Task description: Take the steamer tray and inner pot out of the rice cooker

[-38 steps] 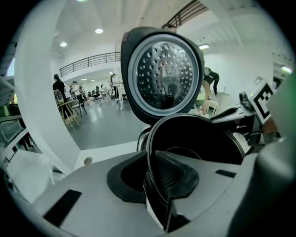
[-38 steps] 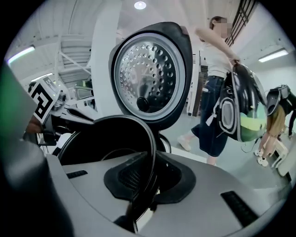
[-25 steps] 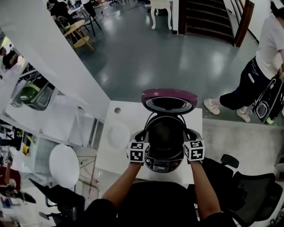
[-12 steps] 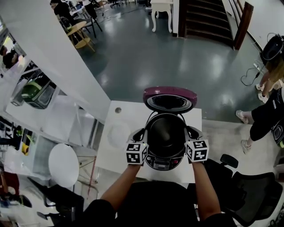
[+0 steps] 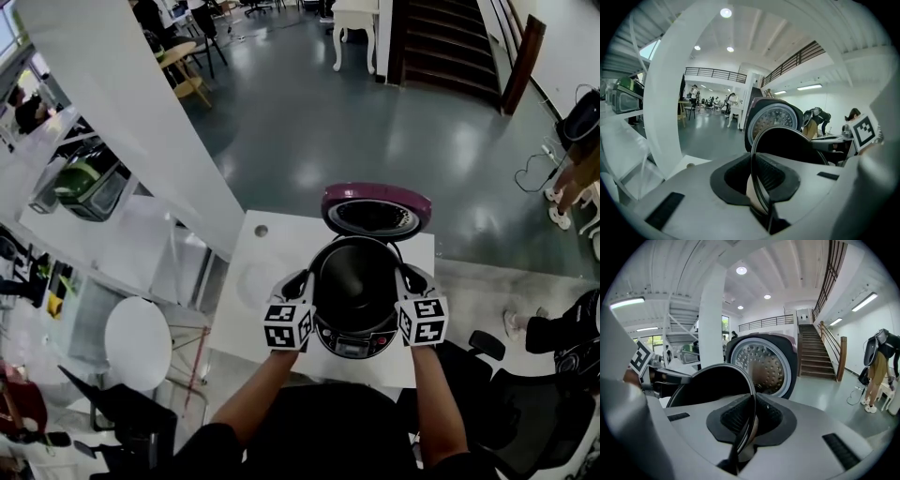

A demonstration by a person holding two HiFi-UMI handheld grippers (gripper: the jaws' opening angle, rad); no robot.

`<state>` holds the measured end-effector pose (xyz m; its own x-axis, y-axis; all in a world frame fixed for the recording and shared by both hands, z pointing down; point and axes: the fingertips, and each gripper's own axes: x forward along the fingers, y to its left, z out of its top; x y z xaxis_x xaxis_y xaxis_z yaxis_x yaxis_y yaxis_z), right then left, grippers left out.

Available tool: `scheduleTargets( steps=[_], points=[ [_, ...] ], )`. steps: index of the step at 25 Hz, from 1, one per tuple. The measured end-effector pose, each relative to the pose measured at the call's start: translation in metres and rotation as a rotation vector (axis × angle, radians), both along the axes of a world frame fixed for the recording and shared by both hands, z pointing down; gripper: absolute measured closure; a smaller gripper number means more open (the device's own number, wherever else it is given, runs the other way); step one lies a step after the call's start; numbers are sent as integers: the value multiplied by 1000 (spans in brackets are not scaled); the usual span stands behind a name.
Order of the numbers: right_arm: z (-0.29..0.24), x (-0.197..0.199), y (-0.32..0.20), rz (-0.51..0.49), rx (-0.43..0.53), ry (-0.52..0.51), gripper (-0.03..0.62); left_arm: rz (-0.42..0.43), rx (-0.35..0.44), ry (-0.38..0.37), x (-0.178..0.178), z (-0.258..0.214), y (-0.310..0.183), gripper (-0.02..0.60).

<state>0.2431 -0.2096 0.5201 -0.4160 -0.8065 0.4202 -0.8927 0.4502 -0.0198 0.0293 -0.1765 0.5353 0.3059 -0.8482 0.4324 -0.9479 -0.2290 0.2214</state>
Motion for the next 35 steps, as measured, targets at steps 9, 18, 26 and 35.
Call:
scheduleTargets(
  steps=[9, 18, 26, 35],
  points=[
    [-37, -40, -2, -10, 43, -22, 568, -14, 71, 23, -41, -45, -1, 552],
    [-50, -113, -5, -58, 57, -28, 569, -66, 88, 39, -112, -55, 6, 554],
    [-37, -207, -10, -116, 28, -32, 569, -136, 70, 41, -204, -46, 11, 552],
    [-10, -291, -20, -128, -15, -8, 569, -149, 34, 60, -287, -22, 5, 552]
  ],
)
